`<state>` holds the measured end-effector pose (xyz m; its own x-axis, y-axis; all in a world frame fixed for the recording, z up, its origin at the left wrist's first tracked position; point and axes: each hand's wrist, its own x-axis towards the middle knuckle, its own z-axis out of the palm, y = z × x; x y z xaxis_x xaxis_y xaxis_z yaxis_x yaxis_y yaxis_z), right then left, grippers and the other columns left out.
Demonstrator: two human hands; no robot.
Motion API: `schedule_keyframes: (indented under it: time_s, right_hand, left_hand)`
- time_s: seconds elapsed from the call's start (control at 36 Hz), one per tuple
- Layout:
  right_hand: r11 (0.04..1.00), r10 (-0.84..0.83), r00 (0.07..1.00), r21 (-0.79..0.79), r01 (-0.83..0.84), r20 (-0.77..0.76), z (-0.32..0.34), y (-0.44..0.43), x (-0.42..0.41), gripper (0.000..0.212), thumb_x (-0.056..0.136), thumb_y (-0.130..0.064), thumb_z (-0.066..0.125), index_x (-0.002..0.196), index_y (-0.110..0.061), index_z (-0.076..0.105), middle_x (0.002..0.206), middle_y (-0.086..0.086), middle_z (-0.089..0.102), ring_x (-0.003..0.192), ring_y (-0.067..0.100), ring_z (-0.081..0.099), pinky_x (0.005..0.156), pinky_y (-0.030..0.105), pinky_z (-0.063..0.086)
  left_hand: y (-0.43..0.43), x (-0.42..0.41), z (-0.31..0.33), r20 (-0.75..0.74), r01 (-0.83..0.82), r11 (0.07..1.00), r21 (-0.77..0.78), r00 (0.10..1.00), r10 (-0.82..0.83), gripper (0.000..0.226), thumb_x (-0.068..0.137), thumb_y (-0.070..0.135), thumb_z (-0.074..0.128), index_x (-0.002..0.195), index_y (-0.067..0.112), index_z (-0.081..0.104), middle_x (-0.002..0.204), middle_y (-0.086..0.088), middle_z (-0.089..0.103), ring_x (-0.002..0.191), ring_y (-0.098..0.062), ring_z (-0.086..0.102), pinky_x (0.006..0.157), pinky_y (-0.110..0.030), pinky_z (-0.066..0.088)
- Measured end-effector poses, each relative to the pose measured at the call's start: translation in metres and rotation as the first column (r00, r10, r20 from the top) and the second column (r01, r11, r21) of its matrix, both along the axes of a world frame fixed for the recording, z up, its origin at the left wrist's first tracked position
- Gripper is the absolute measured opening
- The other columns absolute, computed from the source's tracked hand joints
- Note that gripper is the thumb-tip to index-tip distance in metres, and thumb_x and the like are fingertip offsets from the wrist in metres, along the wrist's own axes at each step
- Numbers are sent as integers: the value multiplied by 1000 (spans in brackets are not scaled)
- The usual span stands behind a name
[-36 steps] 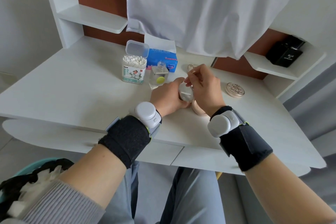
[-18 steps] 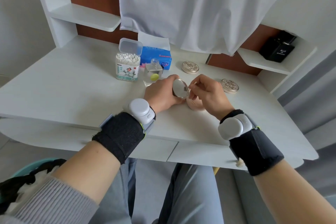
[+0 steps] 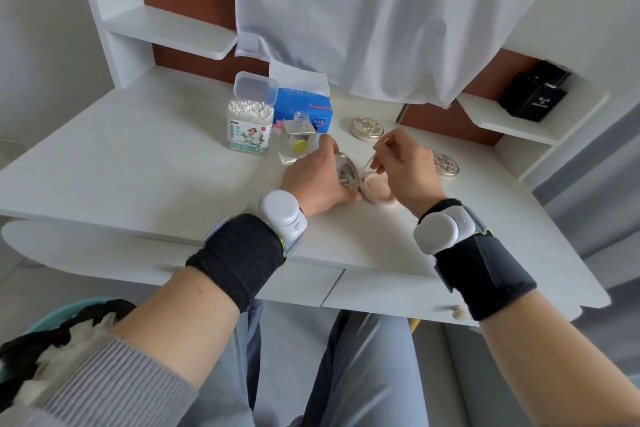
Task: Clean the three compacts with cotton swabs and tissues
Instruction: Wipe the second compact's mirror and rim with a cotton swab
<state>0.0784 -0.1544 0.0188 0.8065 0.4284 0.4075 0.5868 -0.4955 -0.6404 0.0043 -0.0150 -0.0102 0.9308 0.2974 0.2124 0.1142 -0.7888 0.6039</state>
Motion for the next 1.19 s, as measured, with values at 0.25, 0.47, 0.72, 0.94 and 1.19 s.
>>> schedule_keyframes:
  time_s: [0.25,0.47,0.72,0.94,1.19]
  right_hand:
    - [998,15,1000,-59,-13,27,-2,0,-2,10,93,-15,53,83,-12,53,65,-9,66,61,8,60,68,24,45]
    - [992,33,995,-121,-22,95,-4,-1,-3,13,93,-15,53,81,-18,50,66,-10,64,62,9,59,70,29,48]
    - [993,49,984,-115,-29,170,-5,-4,-7,6,90,-13,58,85,-11,58,69,-6,60,65,18,56,66,28,43]
    - [998,64,990,-24,-62,129,-5,-9,-10,6,90,-11,57,85,-7,58,70,-2,66,68,17,62,72,34,51]
    - [993,109,991,60,-105,-82,-3,-9,-11,9,89,-8,56,80,-4,56,61,2,64,57,13,57,63,28,44]
  left_hand:
    - [-3,-3,-1,-29,49,999,-22,998,-50,102,59,60,80,133,17,25,135,-3,44,115,-25,54,83,-32,39]
    - [2,-3,1,-91,150,988,-28,984,-152,103,70,49,75,150,27,14,145,0,43,127,-23,48,98,-32,39]
    - [2,-1,-1,-26,104,995,4,994,-104,78,70,49,75,136,28,40,133,4,55,120,-20,52,91,-31,41]
    - [1,-2,1,6,76,997,-23,997,-76,74,66,47,78,128,27,44,128,7,58,115,-18,55,84,-29,41]
    - [-1,-4,3,3,71,997,-37,997,-71,74,65,46,79,127,26,45,128,8,57,115,-17,55,85,-28,41]
